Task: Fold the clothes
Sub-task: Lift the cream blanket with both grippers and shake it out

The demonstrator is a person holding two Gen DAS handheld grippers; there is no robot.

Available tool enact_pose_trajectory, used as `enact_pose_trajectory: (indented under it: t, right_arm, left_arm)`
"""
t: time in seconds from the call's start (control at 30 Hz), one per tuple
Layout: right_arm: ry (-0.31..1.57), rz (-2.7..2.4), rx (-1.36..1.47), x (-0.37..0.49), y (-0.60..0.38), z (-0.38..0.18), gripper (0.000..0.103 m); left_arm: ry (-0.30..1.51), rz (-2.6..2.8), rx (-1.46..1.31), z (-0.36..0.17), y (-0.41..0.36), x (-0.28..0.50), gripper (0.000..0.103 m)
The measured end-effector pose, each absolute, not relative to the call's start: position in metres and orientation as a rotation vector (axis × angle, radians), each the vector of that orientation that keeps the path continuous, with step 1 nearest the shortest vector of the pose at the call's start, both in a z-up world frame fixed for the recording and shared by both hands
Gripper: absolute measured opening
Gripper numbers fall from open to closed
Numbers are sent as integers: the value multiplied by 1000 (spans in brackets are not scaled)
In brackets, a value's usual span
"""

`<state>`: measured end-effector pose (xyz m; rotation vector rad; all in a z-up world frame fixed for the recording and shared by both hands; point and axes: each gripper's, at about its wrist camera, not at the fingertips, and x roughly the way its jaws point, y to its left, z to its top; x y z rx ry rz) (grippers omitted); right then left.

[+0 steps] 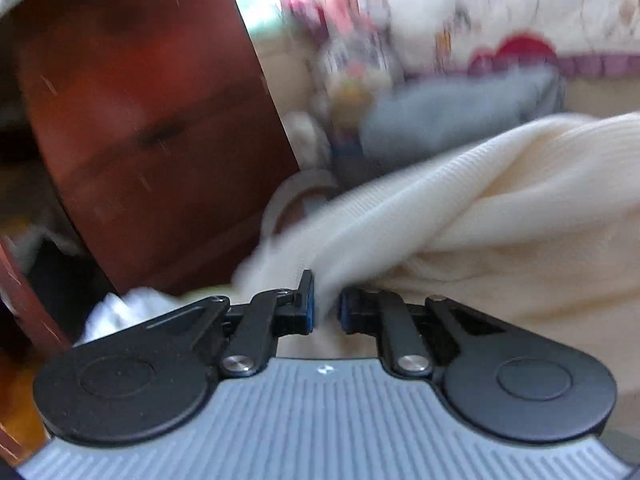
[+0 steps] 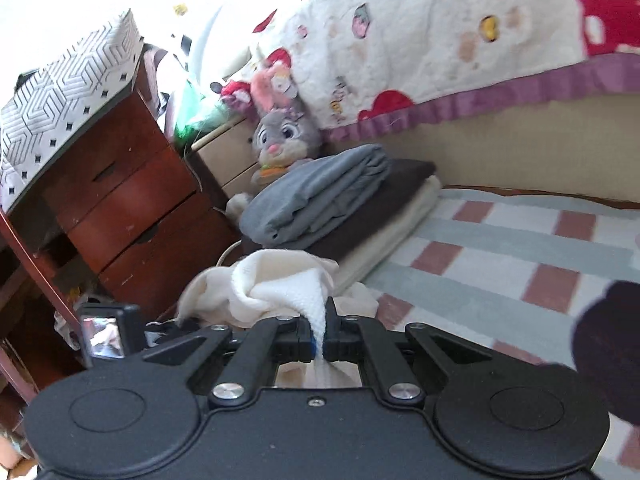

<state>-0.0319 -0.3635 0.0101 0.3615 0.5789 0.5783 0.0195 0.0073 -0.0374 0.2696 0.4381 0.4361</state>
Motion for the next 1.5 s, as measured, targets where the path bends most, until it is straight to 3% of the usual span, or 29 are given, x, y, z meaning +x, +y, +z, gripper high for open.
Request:
enact_pose_trajectory:
  t: [0.43,0.7,0.93,1.17,1.33,1.37,1.4,1.43,1.47,1.5]
  right_arm:
    - [533,426,395,-97,-477,0,5]
    - [401,374,358,-139,-518,53,5]
    - [311,346,271,-166,-556,108,5]
    - [244,271,132,-143,-590,158,5]
    - [352,29,116,-60,-616,123,5]
    - [375,-23,113,-43,-621,115,5]
    - [397,-74,110,-25,-626,106,5]
    - [420,-125,108,-8,-631,98,9]
    - [442,-177,105,9,-636,90,22]
    - [464,-228,102,27,-641,82,33]
  left_arm:
    - [294,348,363,-7,-81,-54,6]
    - [239,283,353,19,-133,-84,5]
    - [95,190,373,96,-169,-94,5]
    - [-36,130,465,145,-216,-61,5]
    - [5,104,415,152,-244,25,6]
    - [54,78,417,145,-251,49,9]
    - [108,53,425,135,-259,72,19]
    - [178,29,450,120,-269,94,47]
    - [254,8,491,103,-277,112,60]
    - [311,-6,534,84,-283,122,66]
